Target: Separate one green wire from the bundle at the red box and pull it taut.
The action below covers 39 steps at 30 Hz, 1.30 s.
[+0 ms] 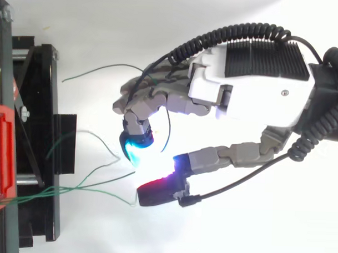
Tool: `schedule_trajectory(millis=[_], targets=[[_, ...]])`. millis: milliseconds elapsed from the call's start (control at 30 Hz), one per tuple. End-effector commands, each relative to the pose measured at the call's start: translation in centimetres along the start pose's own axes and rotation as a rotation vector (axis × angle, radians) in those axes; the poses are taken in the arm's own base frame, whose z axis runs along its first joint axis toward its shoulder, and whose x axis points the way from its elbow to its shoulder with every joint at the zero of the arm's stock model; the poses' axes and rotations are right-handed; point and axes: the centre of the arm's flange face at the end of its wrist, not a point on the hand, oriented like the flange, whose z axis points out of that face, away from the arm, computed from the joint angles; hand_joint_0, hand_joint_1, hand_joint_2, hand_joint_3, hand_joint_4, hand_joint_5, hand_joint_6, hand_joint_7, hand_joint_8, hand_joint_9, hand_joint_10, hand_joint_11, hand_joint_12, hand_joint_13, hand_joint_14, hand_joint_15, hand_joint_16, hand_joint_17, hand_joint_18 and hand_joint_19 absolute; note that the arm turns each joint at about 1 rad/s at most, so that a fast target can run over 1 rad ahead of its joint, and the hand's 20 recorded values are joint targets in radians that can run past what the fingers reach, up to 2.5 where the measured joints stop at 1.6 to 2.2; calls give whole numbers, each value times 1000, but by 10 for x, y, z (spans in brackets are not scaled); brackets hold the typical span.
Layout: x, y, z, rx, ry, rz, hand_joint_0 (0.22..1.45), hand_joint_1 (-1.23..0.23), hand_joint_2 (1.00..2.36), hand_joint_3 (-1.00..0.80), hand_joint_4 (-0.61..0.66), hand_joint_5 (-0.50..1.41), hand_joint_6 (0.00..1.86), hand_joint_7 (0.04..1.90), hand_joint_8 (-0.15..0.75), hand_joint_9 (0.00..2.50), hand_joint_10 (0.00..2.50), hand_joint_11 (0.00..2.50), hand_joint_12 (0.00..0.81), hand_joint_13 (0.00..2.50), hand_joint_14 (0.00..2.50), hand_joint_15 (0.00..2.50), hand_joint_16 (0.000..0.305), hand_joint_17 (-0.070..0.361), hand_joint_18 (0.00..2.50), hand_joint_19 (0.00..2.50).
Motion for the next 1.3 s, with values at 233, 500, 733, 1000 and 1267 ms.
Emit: schedule_trajectory(millis=[233, 500, 733, 1000, 1267], targets=[[-1, 5, 3, -29, -21, -55, 597, -734, 1024, -127, -69, -153, 869, 1111, 248, 531, 8, 186, 351, 391, 7, 195, 50, 112, 326, 251], [0, 7, 4, -43, -28, -49, 598, -733, 1024, -126, -64, -153, 870, 1104, 249, 532, 7, 191, 352, 390, 7, 195, 50, 111, 328, 246], [-1, 7, 5, -44, -29, -45, 597, -734, 1024, -124, -62, -153, 869, 1116, 249, 532, 7, 186, 352, 389, 7, 194, 49, 111, 329, 250], [2, 9, 4, -43, -26, -49, 598, -735, 1024, -118, -61, -153, 870, 1115, 248, 531, 7, 191, 352, 388, 7, 198, 49, 111, 330, 248], [2, 9, 4, -44, -25, -49, 597, -735, 1024, -114, -70, -153, 871, 1110, 251, 545, 7, 203, 352, 396, 9, 196, 50, 112, 337, 250]])
